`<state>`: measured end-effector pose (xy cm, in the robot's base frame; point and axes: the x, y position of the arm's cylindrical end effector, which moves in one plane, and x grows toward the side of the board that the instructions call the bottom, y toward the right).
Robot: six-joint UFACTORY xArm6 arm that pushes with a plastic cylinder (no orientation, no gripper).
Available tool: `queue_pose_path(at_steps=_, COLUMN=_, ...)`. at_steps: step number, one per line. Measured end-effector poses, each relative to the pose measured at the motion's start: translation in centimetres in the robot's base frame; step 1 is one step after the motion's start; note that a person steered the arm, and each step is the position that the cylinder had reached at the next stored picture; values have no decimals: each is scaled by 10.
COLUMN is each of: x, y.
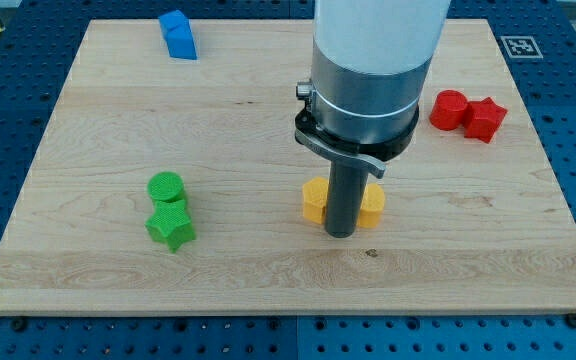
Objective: Separate yellow heart from yellow hexagon
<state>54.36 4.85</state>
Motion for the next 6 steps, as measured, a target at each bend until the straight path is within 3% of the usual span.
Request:
queue_pose_path(at_steps=3, x=-27, y=24)
queue_pose_path(at_steps=6, x=-27, y=31)
